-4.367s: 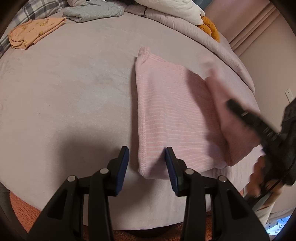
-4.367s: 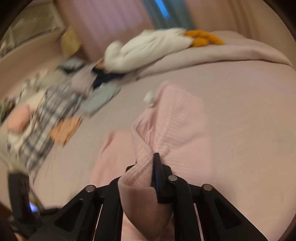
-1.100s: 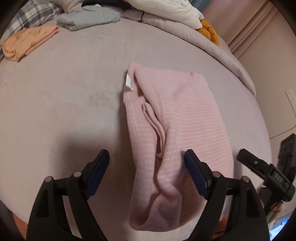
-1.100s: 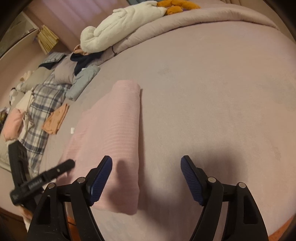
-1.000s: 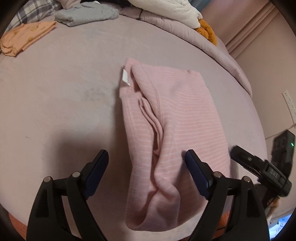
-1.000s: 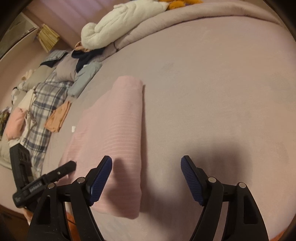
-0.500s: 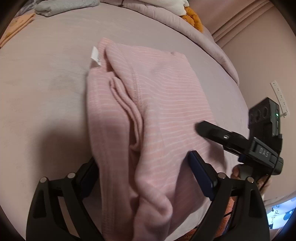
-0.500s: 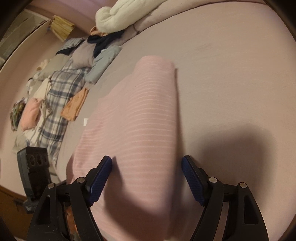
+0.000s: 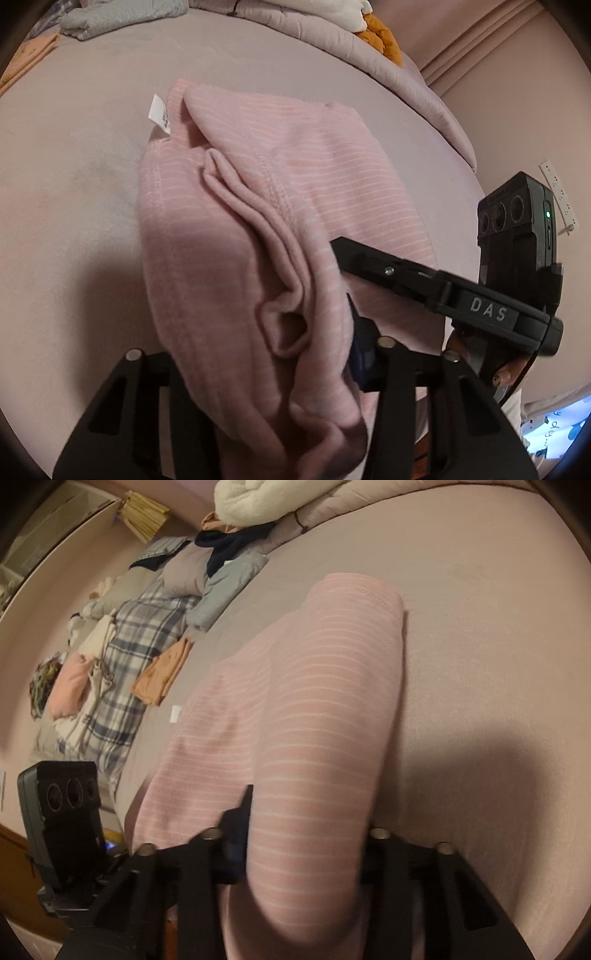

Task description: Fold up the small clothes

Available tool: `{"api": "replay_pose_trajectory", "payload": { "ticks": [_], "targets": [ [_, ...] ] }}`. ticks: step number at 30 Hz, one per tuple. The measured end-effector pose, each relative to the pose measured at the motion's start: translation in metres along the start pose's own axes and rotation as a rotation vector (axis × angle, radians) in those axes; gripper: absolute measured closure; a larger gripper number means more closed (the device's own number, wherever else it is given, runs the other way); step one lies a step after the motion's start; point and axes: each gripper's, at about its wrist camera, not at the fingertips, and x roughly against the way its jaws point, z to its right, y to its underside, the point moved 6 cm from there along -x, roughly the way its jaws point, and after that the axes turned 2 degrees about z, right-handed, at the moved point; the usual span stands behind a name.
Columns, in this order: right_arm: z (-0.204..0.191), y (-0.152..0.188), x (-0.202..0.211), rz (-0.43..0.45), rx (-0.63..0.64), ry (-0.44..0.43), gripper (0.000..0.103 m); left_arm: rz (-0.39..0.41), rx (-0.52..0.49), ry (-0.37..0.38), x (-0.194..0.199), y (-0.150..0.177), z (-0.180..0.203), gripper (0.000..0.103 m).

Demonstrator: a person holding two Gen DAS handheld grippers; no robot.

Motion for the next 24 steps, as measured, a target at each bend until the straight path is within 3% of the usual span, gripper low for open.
{"api": "replay_pose_trajectory", "payload": {
  "ticks": [4,9,24],
  "targets": [
    [-0.011,0.000,0.006,0.028,0.055,0.043,0.070,0.025,-0.045,-0.045,0.007,-0.004,0.012,0.062],
    [-0.022,-0.010,0.021,0.079,0.129,0.083,0.071,0.070,-0.061,-0.034,0.018,-0.018,0.023,0.062],
    [-0.016,-0.045,0.030,0.146,0.122,0.109,0.071,0.103,-0.100,-0.008,0.002,-0.051,0.038,0.061]
  ]
}}
